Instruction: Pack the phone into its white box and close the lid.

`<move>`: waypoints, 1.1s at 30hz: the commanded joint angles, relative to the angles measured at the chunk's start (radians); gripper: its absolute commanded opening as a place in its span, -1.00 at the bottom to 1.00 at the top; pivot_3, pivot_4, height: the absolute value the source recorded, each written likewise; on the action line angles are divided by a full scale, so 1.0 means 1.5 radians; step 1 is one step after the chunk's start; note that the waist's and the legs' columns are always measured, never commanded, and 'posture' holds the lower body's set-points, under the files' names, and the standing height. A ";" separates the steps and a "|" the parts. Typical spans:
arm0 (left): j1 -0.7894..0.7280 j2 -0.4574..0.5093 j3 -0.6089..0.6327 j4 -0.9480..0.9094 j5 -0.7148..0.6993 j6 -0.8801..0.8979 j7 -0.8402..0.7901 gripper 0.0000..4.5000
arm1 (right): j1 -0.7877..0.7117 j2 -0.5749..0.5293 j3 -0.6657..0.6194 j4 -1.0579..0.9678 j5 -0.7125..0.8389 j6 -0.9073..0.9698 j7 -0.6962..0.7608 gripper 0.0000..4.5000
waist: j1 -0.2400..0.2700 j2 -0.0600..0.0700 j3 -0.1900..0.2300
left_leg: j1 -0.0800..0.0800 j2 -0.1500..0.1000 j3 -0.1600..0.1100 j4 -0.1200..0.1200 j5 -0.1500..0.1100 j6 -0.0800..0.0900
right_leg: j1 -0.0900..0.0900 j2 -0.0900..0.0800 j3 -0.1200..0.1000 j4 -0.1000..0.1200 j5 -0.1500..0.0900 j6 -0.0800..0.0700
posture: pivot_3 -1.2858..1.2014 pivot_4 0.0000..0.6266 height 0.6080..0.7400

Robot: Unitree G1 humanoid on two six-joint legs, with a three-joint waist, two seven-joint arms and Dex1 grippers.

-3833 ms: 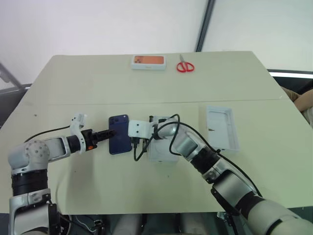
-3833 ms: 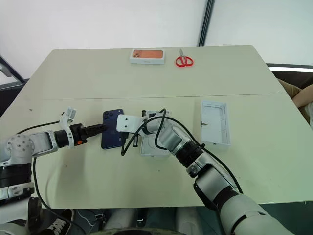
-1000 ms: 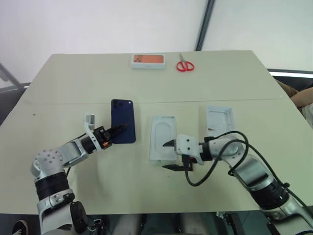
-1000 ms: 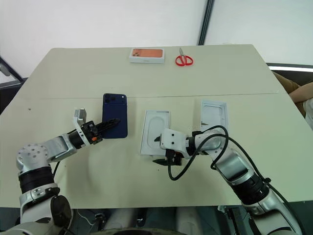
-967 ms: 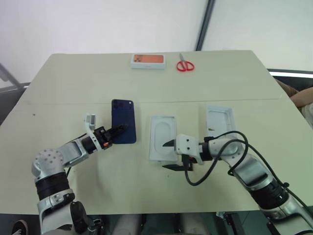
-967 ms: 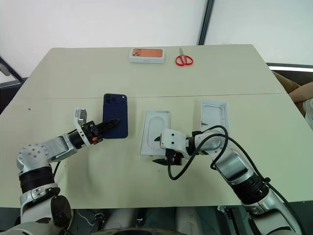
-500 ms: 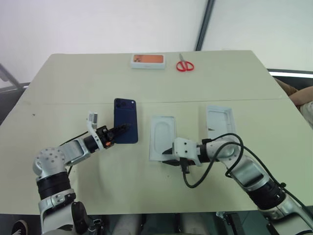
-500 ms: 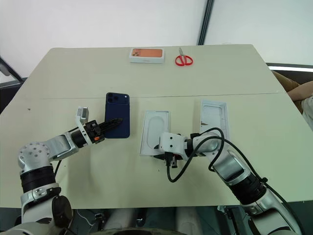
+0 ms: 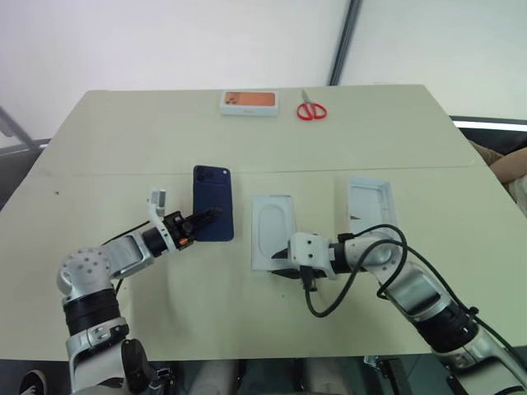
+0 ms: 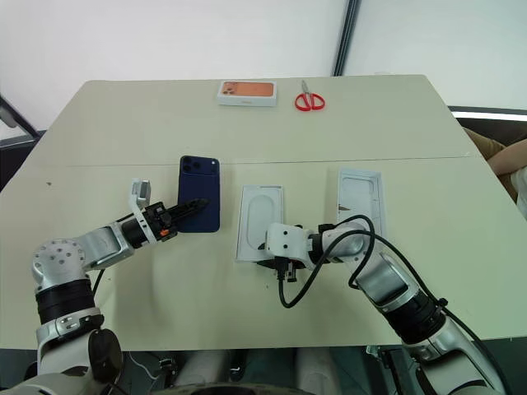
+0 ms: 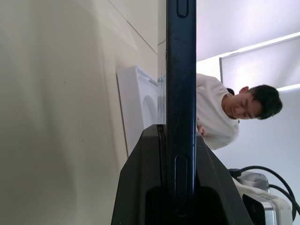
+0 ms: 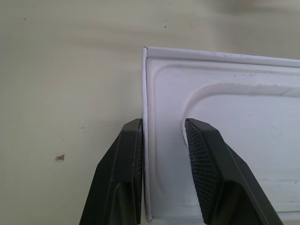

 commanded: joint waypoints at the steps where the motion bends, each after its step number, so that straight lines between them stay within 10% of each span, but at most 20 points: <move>1: -0.009 0.004 -0.001 -0.027 -0.028 -0.005 -0.002 -1.00 | -0.009 0.007 0.030 0.008 -0.016 0.000 0.010 -0.34 | 0.000 0.000 0.000 | 0.000 0.000 0.000 0.000 0.000 0.000 | 0.000 0.000 0.000 0.000 0.000 0.000 | 0.03 -0.52 1.00; 33: -0.004 0.002 -0.011 -0.031 -0.054 -0.008 0.020 -1.00 | -0.015 0.030 0.046 -0.004 -0.023 0.054 0.015 -0.69 | -0.002 -0.001 -0.001 | 0.001 0.001 0.000 0.000 0.000 0.000 | 0.000 0.001 0.000 0.000 0.000 0.000 | 0.03 -0.52 1.00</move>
